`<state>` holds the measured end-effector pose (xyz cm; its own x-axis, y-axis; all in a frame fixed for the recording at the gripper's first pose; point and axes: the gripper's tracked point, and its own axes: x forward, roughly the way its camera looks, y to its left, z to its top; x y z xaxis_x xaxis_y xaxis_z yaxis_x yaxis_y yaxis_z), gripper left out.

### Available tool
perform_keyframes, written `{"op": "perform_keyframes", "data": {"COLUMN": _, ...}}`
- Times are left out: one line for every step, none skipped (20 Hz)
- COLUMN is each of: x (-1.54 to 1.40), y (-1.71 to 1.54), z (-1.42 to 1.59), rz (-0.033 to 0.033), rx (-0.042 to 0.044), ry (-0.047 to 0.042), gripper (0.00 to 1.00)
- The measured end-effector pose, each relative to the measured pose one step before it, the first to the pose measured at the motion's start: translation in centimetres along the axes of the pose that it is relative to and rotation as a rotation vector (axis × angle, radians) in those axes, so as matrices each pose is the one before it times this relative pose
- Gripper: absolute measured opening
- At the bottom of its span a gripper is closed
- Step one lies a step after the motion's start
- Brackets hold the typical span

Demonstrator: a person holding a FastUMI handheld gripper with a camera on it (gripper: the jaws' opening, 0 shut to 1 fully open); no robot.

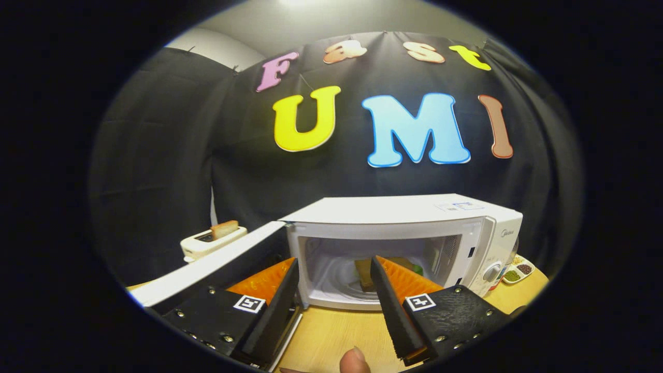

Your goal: Open the microwave, put the food inside, and close the microwave door.

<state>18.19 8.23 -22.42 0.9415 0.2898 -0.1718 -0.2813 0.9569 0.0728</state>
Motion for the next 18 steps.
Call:
{"op": "perform_keyframes", "data": {"x": -1.680, "y": 0.873, "z": 0.933, "rz": 0.02313, "rx": -0.00637, "ry": -0.02017, "gripper": 0.83}}
{"op": "perform_keyframes", "data": {"x": -1.577, "y": 0.881, "z": 0.876, "rz": 0.02556, "rx": 0.00023, "ry": -0.01789, "gripper": 0.83}}
{"op": "perform_keyframes", "data": {"x": -1.411, "y": 0.919, "z": 0.651, "rz": 0.02909, "rx": 0.00998, "ry": -0.00854, "gripper": 0.83}}
{"op": "perform_keyframes", "data": {"x": -1.427, "y": 1.076, "z": 0.596, "rz": 0.03242, "rx": 0.01521, "ry": -0.00387, "gripper": 0.83}}
{"op": "perform_keyframes", "data": {"x": -1.392, "y": 1.153, "z": 0.365, "rz": 0.03170, "rx": 0.01523, "ry": -0.00078, "gripper": 0.83}}
{"op": "perform_keyframes", "data": {"x": -1.165, "y": 1.109, "z": 0.331, "rz": 0.02731, "rx": 0.00786, "ry": -0.00208, "gripper": 0.83}}
{"op": "perform_keyframes", "data": {"x": -1.177, "y": 0.911, "z": 0.458, "rz": 0.02246, "rx": -0.00501, "ry": -0.00981, "gripper": 0.83}}
{"op": "perform_keyframes", "data": {"x": -1.030, "y": 0.689, "z": 0.360, "rz": 0.01188, "rx": -0.01734, "ry": -0.00988, "gripper": 0.83}}
{"op": "perform_keyframes", "data": {"x": -0.853, "y": 0.719, "z": 0.199, "rz": 0.01225, "rx": -0.01521, "ry": -0.00727, "gripper": 0.83}}
{"op": "perform_keyframes", "data": {"x": -0.744, "y": 1.019, "z": 0.053, "rz": 0.02200, "rx": -0.00364, "ry": -0.00314, "gripper": 0.83}}
{"op": "perform_keyframes", "data": {"x": -0.599, "y": 1.434, "z": -0.238, "rz": 0.03113, "rx": 0.01141, "ry": 0.00193, "gripper": 0.83}}
{"op": "perform_keyframes", "data": {"x": -0.470, "y": 1.578, "z": -0.218, "rz": 0.04206, "rx": 0.01448, "ry": 0.00601, "gripper": 0.83}}
{"op": "perform_keyframes", "data": {"x": -0.213, "y": 1.561, "z": -0.396, "rz": 0.03703, "rx": 0.01104, "ry": 0.00829, "gripper": 0.83}}
{"op": "perform_keyframes", "data": {"x": -0.434, "y": 1.400, "z": -0.362, "rz": 0.03434, "rx": 0.00430, "ry": 0.00445, "gripper": 0.83}}
{"op": "perform_keyframes", "data": {"x": -0.169, "y": 1.561, "z": -0.500, "rz": 0.03543, "rx": -0.00319, "ry": 0.00351, "gripper": 0.83}}
{"op": "perform_keyframes", "data": {"x": 0.043, "y": 1.313, "z": -0.489, "rz": 0.02988, "rx": -0.01370, "ry": 0.00420, "gripper": 0.83}}
{"op": "perform_keyframes", "data": {"x": 0.295, "y": 1.181, "z": -0.563, "rz": 0.02230, "rx": -0.02040, "ry": 0.00636, "gripper": 0.83}}
{"op": "perform_keyframes", "data": {"x": 0.320, "y": 0.774, "z": -0.734, "rz": 0.01583, "rx": -0.01935, "ry": 0.01170, "gripper": 0.83}}
